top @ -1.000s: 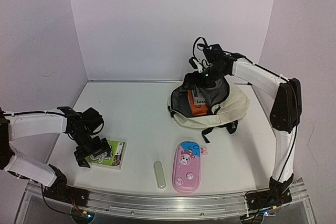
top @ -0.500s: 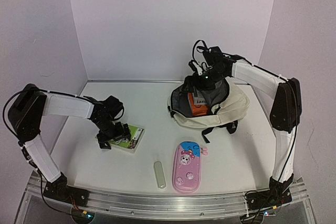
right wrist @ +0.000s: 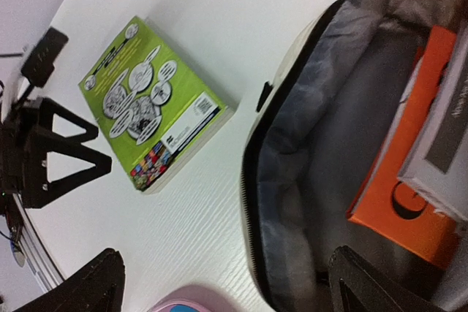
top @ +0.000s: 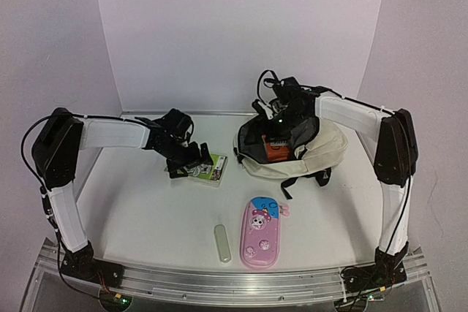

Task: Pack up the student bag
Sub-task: Move the book to the center of the board, then pick up the book from the center of the board.

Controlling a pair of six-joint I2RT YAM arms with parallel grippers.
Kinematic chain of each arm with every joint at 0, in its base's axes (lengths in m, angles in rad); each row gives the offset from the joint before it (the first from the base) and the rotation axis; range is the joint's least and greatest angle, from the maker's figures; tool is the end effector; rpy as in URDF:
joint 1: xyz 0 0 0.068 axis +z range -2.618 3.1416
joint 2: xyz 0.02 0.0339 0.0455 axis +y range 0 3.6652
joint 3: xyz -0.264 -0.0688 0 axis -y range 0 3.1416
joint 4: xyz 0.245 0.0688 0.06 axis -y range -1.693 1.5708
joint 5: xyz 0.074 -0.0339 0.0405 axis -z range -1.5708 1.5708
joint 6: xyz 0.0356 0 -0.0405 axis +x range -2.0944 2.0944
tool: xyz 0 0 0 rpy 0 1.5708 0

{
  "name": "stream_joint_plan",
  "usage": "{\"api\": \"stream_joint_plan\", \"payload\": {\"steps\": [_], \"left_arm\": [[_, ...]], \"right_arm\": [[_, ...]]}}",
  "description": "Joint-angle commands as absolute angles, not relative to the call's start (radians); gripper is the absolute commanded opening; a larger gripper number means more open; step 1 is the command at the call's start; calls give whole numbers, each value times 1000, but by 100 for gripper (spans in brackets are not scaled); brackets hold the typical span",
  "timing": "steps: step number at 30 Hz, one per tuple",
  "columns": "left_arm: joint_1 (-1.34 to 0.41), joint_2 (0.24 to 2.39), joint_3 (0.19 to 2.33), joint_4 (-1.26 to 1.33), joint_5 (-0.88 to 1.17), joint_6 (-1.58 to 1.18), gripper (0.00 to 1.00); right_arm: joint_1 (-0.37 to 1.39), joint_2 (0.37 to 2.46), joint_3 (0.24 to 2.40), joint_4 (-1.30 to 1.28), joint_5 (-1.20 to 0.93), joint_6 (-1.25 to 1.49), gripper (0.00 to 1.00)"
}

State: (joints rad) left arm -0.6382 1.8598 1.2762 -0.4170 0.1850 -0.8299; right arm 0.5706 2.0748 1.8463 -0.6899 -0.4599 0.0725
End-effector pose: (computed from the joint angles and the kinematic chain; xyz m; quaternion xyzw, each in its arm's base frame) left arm 0.3106 -0.2385 0.1899 -0.0656 0.9536 -0.2534 0.1485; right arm 0.3820 0.2639 0.2635 -0.2981 0.8759 0.3034 0.2278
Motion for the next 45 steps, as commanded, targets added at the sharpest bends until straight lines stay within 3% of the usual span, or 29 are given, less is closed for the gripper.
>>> {"api": "stream_joint_plan", "payload": {"steps": [1, 7, 28, 37, 45], "left_arm": [[-503, 1707, 1255, -419, 230, -764, 100], [-330, 1648, 1175, -385, 291, -717, 100], [-292, 1904, 1167, -247, 450, -573, 99], [-306, 1915, 1127, -136, 586, -589, 73], [-383, 1781, 1088, -73, 618, -605, 46]], "right_arm": [[625, 2092, 1836, -655, -520, 89, 95], [669, 2185, 1899, -649, -528, 116, 93], [707, 2506, 2138, -646, -511, 134, 80], [709, 2565, 2155, -645, -511, 127, 62], [709, 2563, 2142, -645, -516, 120, 56]]}}
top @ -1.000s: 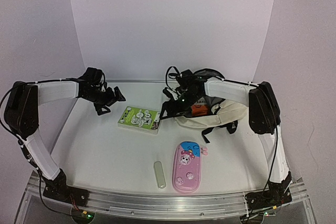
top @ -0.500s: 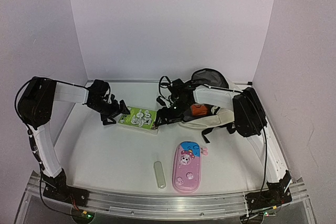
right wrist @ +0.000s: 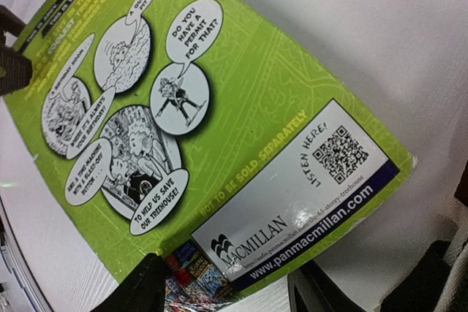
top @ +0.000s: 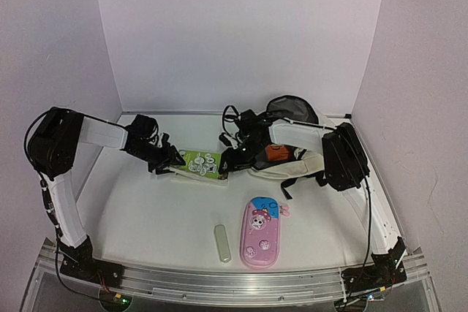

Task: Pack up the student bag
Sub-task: Pick up the book from the center of the board.

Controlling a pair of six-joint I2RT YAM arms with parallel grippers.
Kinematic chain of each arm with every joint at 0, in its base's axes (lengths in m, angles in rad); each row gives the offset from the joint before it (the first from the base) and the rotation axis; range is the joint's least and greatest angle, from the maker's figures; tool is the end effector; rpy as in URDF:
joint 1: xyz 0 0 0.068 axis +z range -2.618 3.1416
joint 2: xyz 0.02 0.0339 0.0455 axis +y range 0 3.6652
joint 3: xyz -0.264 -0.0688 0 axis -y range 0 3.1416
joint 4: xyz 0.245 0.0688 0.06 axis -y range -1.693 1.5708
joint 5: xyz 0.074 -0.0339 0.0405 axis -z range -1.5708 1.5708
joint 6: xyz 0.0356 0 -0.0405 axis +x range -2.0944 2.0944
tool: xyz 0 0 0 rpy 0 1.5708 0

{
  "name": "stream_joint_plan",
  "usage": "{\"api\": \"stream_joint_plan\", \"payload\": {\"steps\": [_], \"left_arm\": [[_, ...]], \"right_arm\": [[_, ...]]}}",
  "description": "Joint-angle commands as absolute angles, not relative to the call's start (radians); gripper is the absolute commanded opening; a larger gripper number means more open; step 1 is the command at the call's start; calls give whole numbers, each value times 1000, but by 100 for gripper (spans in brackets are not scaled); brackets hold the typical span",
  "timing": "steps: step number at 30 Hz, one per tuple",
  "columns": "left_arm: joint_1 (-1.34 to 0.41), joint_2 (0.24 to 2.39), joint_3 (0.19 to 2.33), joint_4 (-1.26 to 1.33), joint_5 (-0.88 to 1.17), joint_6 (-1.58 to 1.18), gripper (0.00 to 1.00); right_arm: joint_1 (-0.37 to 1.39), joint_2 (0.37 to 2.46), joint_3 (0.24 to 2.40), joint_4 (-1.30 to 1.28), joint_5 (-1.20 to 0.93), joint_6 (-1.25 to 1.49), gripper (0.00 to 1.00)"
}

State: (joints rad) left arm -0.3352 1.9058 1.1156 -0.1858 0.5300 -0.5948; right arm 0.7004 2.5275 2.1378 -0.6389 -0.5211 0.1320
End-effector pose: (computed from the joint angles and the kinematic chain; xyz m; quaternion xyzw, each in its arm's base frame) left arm 0.3534 -0.1422 0.1442 -0.0433 0.9249 -0.3506 0.1405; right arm 0.4009 0.3611 0.1382 -0.3273 0.8743 0.3316 0.1363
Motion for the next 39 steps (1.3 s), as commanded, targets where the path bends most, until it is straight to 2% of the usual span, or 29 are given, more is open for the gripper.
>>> {"api": "stream_joint_plan", "payload": {"steps": [1, 5, 10, 14, 22, 31, 39], "left_arm": [[-384, 1759, 1074, -53, 621, -615, 44], [-383, 1715, 1046, -10, 641, -630, 38], [-383, 1784, 1048, -4, 649, -664, 37], [-380, 1798, 1044, -11, 598, -699, 22], [-380, 1739, 1047, -41, 555, -794, 5], [-380, 1670, 1054, -60, 592, -970, 7], [-380, 1611, 1040, -51, 630, -1111, 10]], "right_arm": [[709, 2559, 2137, -646, -515, 117, 55], [710, 2547, 2121, -645, -510, 109, 55], [710, 2528, 2117, -646, -501, 105, 57], [709, 2479, 2097, -646, -470, 82, 64], [713, 2317, 2034, -644, -411, -15, 80], [830, 2196, 1990, -578, -154, -181, 85], [944, 2193, 1923, -419, 53, -279, 84]]}}
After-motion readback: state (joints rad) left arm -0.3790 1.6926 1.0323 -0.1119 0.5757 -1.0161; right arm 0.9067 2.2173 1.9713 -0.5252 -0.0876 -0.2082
